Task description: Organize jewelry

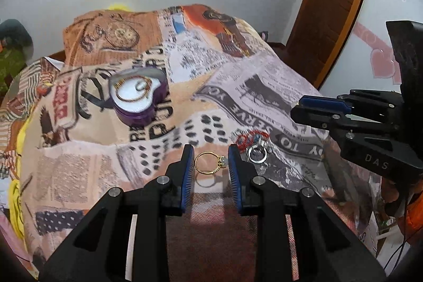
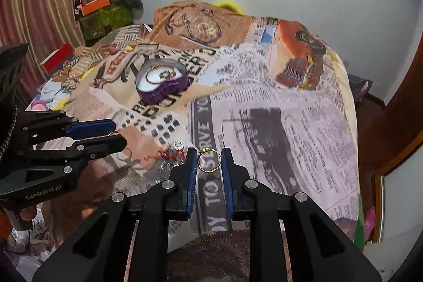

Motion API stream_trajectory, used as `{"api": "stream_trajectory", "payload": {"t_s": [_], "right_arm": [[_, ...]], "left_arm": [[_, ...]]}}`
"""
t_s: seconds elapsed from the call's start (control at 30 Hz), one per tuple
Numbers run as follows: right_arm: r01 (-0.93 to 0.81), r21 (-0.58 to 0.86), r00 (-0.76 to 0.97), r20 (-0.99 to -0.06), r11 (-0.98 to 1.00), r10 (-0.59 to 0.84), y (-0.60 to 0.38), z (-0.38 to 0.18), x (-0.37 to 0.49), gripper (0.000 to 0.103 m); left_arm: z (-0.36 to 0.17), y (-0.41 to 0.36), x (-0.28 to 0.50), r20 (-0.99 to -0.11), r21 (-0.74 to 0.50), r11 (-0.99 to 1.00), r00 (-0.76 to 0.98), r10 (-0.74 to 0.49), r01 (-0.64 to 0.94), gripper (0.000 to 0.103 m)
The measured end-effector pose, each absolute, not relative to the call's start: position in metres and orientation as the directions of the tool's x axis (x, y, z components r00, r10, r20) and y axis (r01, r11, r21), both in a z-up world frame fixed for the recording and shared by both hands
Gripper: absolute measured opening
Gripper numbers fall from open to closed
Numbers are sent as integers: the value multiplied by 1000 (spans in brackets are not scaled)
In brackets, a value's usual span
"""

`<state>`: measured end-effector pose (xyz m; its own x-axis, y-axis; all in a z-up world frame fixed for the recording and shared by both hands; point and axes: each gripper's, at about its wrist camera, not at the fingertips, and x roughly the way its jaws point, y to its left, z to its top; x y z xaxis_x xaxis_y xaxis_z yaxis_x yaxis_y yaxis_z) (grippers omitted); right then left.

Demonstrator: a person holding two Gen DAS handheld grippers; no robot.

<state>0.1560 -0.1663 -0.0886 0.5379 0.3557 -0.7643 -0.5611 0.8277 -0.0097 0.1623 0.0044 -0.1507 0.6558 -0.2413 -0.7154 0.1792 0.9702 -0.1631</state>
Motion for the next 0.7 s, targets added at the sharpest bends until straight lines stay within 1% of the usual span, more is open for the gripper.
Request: {"api": "stream_trajectory", "payload": {"t_s": [0.4, 0.7], "right_arm": [[-595, -22, 576, -709, 803, 407, -136, -61, 164, 16], [-630, -16, 568, -691, 776, 447, -109, -55, 179, 16]], "left_arm": [[-119, 37, 169, -650, -143, 981, 735, -195, 134, 25], [-113, 63, 182, -625, -135, 987, 766, -155, 89, 25]]}}
